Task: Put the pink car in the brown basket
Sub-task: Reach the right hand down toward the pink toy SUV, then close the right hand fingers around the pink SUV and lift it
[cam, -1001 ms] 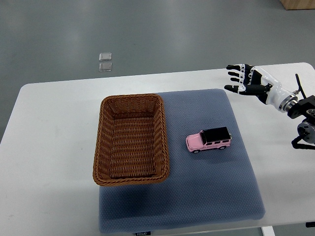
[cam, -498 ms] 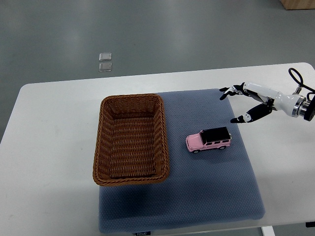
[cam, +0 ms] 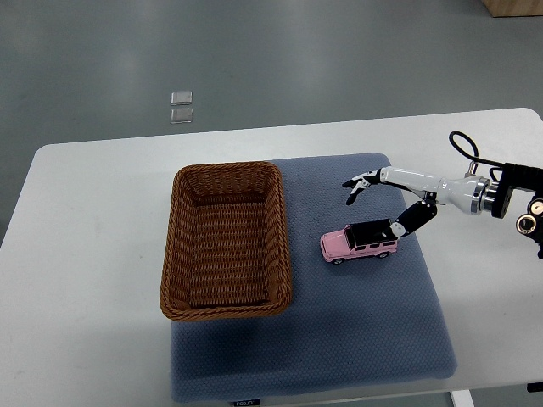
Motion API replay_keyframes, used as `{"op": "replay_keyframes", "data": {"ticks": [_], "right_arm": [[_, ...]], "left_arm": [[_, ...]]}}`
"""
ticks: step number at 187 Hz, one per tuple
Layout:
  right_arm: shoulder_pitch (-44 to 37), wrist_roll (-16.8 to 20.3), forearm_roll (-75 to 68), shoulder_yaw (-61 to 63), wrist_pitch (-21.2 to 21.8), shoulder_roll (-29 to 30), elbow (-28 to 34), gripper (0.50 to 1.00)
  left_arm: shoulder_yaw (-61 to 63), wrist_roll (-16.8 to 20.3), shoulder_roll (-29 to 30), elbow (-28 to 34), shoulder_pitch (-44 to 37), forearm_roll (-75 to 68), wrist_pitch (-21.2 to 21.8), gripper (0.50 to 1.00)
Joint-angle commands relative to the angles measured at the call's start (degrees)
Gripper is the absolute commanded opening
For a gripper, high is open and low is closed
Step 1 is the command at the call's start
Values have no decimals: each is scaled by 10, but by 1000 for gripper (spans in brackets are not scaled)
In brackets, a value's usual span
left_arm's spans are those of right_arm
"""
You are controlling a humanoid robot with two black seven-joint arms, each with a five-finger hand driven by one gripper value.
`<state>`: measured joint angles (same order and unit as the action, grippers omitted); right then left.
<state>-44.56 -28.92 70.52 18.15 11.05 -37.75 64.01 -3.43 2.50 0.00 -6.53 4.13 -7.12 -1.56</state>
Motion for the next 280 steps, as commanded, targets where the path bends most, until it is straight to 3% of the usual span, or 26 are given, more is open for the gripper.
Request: {"op": "replay_keyframes", "data": {"ticks": [1, 22, 115, 163, 204, 221, 232, 235, 280], "right_arm": [[-10, 0, 8, -27, -10, 11, -2, 909], [-19, 1, 13, -52, -33, 24, -13, 909], [-11, -1, 48, -73, -63, 17, -21, 905], [-4, -2, 51, -78, -83, 15, -25, 868], [-3, -2, 51, -86, -84, 14, -25, 748], [-3, -2, 51, -87, -84, 14, -24, 637], [-3, -2, 51, -88, -84, 14, -25, 513], [-3, -2, 51, -88, -84, 14, -25, 500], [-4, -3, 51, -83, -110, 9, -21, 500]], "left_arm": [[0, 0, 0, 0, 0, 0, 1, 1000], [0, -1, 0, 0, 0, 0, 1, 1000], [1, -1, 0, 0, 0, 0, 1, 1000], [1, -1, 0, -1, 0, 0, 1, 1000], [1, -1, 0, -4, 0, 0, 1, 1000], [1, -1, 0, -5, 0, 0, 1, 1000], [1, -1, 0, -5, 0, 0, 1, 1000], [1, -1, 0, -5, 0, 0, 1, 1000], [0, -1, 0, -5, -1, 0, 1, 1000]]}}
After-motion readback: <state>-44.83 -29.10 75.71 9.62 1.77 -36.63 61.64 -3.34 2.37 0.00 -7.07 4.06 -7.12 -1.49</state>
